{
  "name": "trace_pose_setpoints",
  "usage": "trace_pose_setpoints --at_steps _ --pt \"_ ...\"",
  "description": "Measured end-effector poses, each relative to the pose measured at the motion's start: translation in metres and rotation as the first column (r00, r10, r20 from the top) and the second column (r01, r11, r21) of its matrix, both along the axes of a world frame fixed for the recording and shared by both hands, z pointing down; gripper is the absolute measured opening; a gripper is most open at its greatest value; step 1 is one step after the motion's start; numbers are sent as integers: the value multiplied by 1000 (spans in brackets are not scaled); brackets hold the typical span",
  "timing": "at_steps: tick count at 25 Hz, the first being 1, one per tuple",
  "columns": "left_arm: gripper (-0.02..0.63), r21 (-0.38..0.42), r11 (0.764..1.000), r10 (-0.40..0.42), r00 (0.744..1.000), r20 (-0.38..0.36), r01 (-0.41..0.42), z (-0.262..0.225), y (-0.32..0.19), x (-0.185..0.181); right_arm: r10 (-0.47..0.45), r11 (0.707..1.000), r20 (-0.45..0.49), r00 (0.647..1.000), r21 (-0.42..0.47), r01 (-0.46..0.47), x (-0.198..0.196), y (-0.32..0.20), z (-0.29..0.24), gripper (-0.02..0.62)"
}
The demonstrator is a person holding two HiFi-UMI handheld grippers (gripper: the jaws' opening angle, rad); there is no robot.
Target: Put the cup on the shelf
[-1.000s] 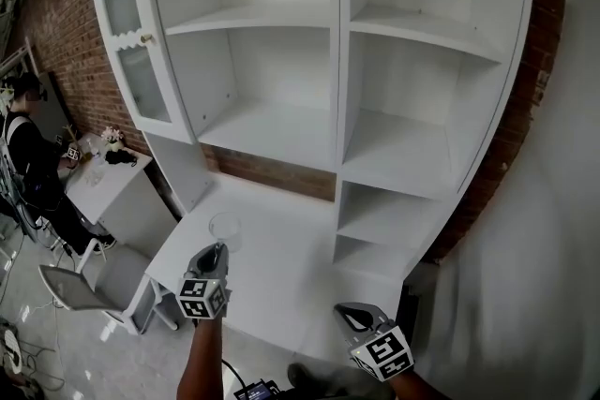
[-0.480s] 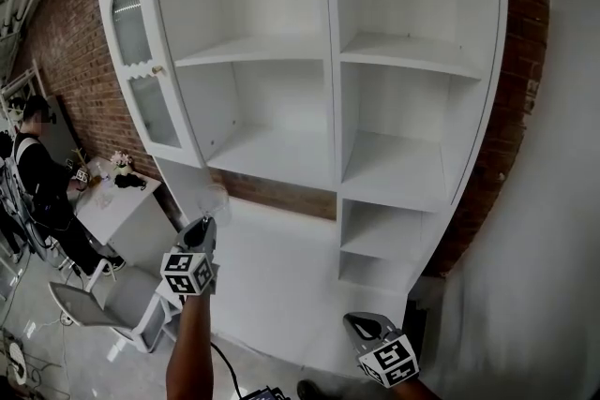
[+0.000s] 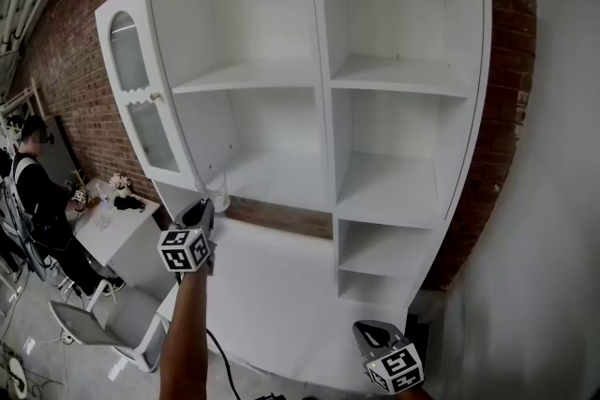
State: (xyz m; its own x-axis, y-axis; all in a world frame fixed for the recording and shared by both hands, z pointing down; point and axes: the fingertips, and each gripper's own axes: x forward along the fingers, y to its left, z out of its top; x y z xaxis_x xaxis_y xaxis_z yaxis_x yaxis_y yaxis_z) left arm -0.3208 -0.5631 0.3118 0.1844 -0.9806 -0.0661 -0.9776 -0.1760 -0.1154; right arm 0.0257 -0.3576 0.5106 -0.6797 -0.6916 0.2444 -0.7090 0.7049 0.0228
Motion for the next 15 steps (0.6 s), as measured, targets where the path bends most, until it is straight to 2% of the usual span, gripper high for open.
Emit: trace_pose_setpoints --at_steps 7,15 --pt "41 0 1000 11 1000 -18 -11 -16 -36 2 59 998 8 998 6 -59 13 -13 -4 6" --pt "41 -20 999 31 998 -53 -32 -10 -64 6 90 996 12 996 10 -90 15 -24 -3 8"
